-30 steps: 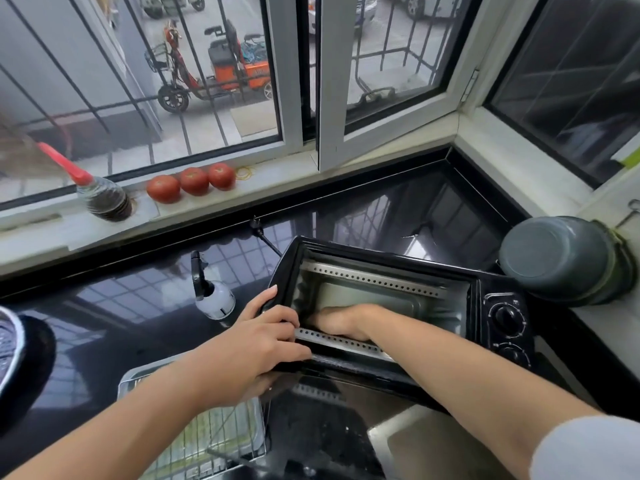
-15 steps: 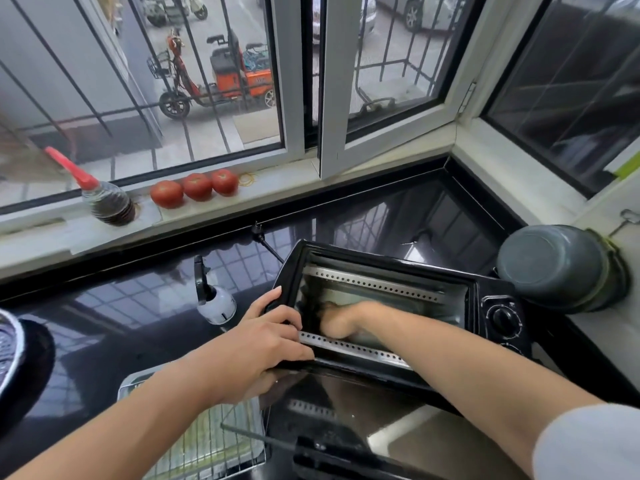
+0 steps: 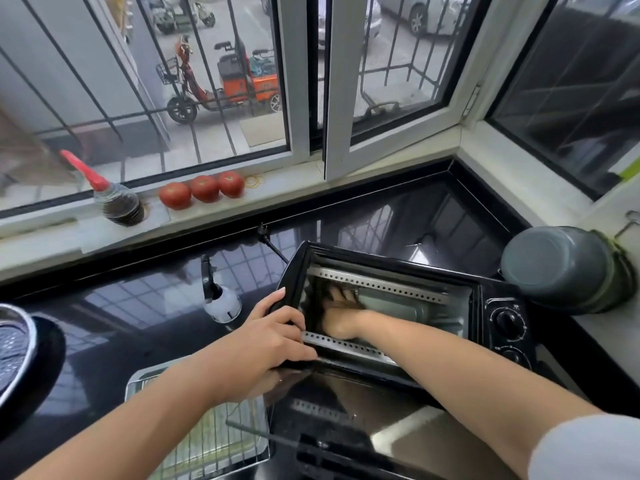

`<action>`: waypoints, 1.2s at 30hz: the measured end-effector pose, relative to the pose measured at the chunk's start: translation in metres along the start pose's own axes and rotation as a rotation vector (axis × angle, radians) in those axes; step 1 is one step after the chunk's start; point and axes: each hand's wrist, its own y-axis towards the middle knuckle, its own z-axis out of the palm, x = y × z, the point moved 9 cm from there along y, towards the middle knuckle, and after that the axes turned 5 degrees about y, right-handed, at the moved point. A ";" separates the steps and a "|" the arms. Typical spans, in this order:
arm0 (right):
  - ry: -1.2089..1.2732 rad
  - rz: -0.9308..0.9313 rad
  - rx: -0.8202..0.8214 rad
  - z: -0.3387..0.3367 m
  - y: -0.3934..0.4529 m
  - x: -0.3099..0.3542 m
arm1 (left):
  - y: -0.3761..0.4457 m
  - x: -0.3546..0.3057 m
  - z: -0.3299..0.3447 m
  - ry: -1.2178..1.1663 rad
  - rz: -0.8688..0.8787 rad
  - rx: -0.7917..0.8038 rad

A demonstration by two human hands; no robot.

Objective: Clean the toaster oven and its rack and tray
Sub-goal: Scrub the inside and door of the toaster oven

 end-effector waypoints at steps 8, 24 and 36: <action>-0.058 -0.021 -0.032 -0.009 0.010 -0.002 | 0.001 -0.003 -0.005 -0.024 0.005 0.016; -0.639 -0.374 0.326 0.039 -0.018 -0.018 | 0.003 0.000 0.001 0.012 0.000 0.007; -0.808 -0.372 0.097 0.010 -0.020 -0.020 | 0.003 0.000 -0.007 -0.015 -0.015 0.017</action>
